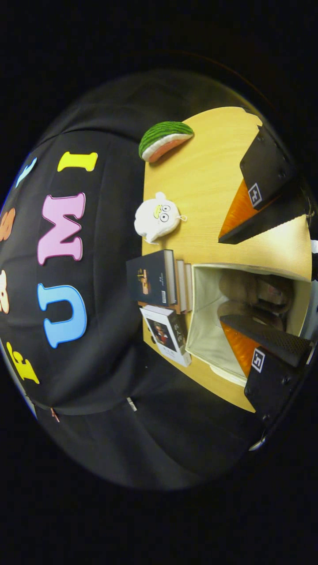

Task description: Open the storage box then place both shoes into the box .Put the left shoe in first, then the right shoe, with the right side of both shoes facing outward in a uniform manner.

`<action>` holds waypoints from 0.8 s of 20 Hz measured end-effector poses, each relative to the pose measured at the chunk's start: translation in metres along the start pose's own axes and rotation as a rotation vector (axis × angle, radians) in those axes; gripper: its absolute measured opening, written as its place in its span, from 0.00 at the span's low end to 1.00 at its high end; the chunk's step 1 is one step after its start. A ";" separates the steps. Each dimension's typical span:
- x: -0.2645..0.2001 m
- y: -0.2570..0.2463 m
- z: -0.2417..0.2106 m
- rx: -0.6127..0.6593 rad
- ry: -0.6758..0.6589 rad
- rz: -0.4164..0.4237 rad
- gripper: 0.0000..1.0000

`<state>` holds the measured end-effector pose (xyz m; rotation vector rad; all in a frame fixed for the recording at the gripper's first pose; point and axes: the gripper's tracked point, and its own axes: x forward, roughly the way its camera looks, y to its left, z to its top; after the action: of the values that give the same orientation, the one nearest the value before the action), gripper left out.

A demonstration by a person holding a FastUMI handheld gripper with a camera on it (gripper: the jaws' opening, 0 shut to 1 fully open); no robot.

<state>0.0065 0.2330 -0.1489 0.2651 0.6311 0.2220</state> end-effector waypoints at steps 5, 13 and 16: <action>-0.027 -0.061 0.051 -0.018 -0.153 -0.052 0.98; -0.084 -0.168 0.110 -0.091 -0.332 -0.134 0.98; -0.101 -0.206 0.124 -0.106 -0.382 -0.162 0.98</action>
<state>0.0274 -0.0111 -0.0612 0.1469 0.2594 0.0457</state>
